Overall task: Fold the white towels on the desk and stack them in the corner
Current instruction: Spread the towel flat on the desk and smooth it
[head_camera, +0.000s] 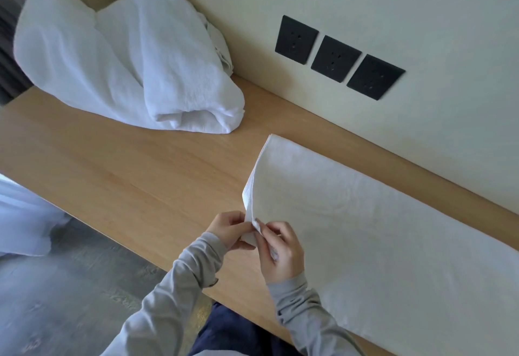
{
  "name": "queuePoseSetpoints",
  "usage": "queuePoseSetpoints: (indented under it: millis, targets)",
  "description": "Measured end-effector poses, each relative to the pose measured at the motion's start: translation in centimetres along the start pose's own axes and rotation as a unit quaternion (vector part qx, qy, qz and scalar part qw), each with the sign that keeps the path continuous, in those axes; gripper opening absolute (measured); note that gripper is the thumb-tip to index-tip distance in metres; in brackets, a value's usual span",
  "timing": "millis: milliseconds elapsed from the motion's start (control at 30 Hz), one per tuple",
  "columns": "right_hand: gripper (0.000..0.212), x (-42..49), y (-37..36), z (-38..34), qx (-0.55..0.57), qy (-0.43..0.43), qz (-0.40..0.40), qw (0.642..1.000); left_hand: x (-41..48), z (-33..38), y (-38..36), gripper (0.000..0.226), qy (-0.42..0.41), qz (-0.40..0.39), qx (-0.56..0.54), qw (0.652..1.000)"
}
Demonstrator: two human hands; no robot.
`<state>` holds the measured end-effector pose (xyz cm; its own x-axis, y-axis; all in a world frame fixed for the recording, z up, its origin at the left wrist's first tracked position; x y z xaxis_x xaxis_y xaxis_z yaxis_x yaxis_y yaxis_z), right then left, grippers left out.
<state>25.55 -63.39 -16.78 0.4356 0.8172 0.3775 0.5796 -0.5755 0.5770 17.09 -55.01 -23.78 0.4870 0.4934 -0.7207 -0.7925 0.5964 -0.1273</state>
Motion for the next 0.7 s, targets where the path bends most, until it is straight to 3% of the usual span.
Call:
queuePoseSetpoints:
  millis: [100, 300, 433, 567, 633, 700]
  targets:
    - [0.023, 0.1, 0.3, -0.3, -0.024, 0.023, 0.002, 0.999, -0.8, 0.5, -0.4, 0.011, -0.004, -0.005, -0.043, 0.999]
    - [0.040, -0.3, -0.2, -0.3, -0.055, 0.036, -0.071, 0.995, -1.4, 1.0, 0.2, 0.029, -0.017, -0.004, -0.111, 0.994]
    - [0.026, 0.2, 0.8, 0.9, -0.056, -0.013, -0.038, 0.998, -0.8, 1.5, -0.1, 0.033, -0.046, 0.001, -0.054, 0.997]
    - [0.029, 0.5, 1.3, 2.0, -0.057, -0.058, -0.042, 0.996, 0.2, 1.5, 0.0, 0.036, -0.033, -0.009, -0.044, 0.998]
    - [0.028, 0.5, 1.6, 2.6, -0.038, -0.092, -0.024, 0.995, 1.5, 1.3, 1.0, 0.028, -0.026, 0.043, 0.012, 0.999]
    - [0.027, 0.8, 2.4, 3.0, -0.026, -0.115, 0.014, 0.993, 3.0, 1.0, 2.7, 0.026, -0.019, 0.146, 0.118, 0.982]
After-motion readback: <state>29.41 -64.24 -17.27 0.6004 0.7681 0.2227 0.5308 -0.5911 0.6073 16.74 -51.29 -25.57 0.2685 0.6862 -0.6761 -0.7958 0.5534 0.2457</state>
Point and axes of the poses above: each hand's wrist, its own x-axis towards the middle knuckle, its own y-axis out of the back of the hand, z = x × y, the point moved 7 cm from there along x, towards the middle knuckle, and after that the axes turned 5 degrees about x, right-handed, at the moved point
